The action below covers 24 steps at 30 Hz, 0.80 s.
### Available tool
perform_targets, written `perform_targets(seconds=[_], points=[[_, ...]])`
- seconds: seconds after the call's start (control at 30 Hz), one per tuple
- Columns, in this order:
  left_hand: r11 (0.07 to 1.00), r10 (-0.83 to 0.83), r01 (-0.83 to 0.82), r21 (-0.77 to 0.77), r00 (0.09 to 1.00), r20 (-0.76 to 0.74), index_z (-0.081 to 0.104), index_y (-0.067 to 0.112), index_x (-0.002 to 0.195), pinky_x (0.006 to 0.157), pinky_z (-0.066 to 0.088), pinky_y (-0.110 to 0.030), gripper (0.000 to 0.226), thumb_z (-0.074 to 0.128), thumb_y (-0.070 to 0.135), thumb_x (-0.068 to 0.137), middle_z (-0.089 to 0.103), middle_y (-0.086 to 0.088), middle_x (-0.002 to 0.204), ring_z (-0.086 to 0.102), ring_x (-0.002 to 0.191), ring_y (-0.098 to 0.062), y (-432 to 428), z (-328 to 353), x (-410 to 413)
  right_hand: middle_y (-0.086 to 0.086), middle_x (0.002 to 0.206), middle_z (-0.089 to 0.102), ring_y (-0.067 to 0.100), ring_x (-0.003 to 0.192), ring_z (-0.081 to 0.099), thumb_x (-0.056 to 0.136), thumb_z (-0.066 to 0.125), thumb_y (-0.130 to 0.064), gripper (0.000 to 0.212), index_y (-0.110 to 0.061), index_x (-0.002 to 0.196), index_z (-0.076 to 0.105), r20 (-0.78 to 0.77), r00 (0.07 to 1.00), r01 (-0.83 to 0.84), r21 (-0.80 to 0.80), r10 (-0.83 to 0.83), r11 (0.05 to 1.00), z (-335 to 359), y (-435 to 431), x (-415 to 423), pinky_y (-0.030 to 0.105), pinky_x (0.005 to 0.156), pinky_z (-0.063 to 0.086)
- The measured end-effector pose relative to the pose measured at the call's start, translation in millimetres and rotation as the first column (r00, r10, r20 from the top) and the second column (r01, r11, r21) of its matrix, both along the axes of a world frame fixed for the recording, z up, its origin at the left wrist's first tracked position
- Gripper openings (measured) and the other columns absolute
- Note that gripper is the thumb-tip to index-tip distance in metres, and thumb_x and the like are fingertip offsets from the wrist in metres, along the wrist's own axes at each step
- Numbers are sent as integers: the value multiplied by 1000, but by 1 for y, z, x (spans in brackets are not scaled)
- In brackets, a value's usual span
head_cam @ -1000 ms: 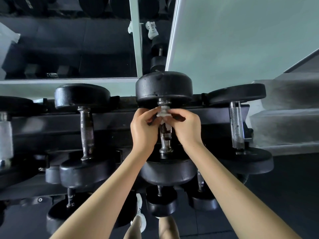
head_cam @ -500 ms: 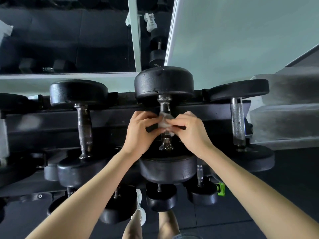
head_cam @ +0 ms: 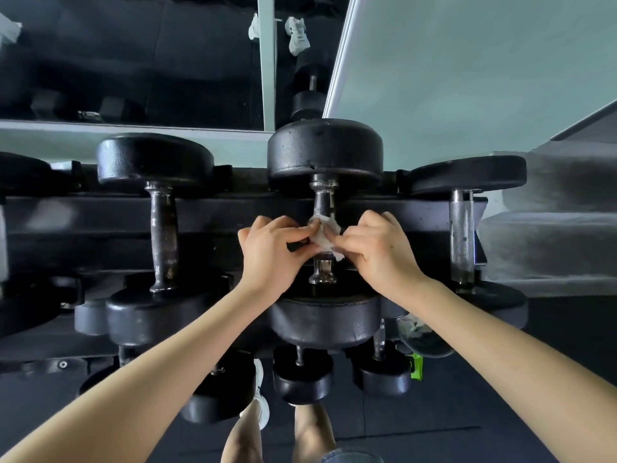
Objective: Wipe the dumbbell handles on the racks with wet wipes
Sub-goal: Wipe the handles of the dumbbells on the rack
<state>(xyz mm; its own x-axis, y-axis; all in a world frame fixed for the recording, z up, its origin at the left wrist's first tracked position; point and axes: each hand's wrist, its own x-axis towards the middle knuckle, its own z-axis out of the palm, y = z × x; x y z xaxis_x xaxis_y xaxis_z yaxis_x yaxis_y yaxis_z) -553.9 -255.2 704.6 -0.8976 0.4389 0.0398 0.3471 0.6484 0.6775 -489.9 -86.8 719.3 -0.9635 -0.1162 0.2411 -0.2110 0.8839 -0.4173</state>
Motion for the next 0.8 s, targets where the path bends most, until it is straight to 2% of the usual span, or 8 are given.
perform_targets(seconds=[0.13,0.23,0.3,0.37,0.47,0.53,0.67,0.8], points=[[995,104,-102,-20,978,182,69,39,107,81,18,-30,33,70,50,76,66,15,102,45,101,-14,4,9,5,-12,63,66,20,62,45,85,53,-27,26,-27,99,74,-23,1000,-5,47,6,999,6,6,-20,32,69,30],[998,50,-37,-57,968,247,69,41,106,83,23,-32,33,71,52,74,65,16,99,49,105,-14,0,12,3,-12,62,65,21,61,45,86,53,-25,25,-26,96,75,-6,990,-136,93,138,986,9,5,-15,34,62,38],[993,-30,67,-98,943,332,69,43,104,89,29,-36,31,74,47,73,64,16,100,52,104,-13,-9,13,-1,-14,68,67,20,61,43,88,51,-26,25,-29,96,74,28,959,-282,185,282,941,10,5,-8,33,57,37],[984,-65,130,-121,898,436,68,45,101,97,33,-39,29,77,38,74,62,18,100,52,100,-9,-20,16,-3,-15,77,70,19,62,43,87,50,-34,25,-29,87,76,72,928,-370,279,364,886,12,3,-10,31,56,33],[994,-34,81,-68,851,525,67,47,92,99,39,-45,29,78,27,74,58,24,87,55,93,-12,-31,15,-4,-11,67,63,20,64,45,87,50,-40,31,-26,71,73,114,894,-441,393,433,807,16,-1,-20,30,58,29],[999,-17,40,-31,842,540,65,48,87,98,41,-46,29,78,27,74,60,24,87,57,91,-14,-36,14,-3,-10,64,60,19,64,44,87,51,-36,28,-28,72,73,110,890,-443,440,443,781,19,-1,-30,30,60,27],[999,8,-38,35,787,616,72,35,95,90,50,-38,24,78,26,75,67,19,86,61,82,-11,-42,13,5,-9,68,64,16,69,37,84,58,-26,19,-24,76,75,34,947,-311,340,319,888,18,2,-36,30,63,25],[987,49,-139,76,726,686,72,37,84,91,51,-32,17,80,31,70,70,18,78,64,84,-2,-46,13,14,-12,63,60,17,68,37,81,55,-22,20,-26,74,73,132,908,-419,345,398,840,8,-9,-12,30,61,22]])
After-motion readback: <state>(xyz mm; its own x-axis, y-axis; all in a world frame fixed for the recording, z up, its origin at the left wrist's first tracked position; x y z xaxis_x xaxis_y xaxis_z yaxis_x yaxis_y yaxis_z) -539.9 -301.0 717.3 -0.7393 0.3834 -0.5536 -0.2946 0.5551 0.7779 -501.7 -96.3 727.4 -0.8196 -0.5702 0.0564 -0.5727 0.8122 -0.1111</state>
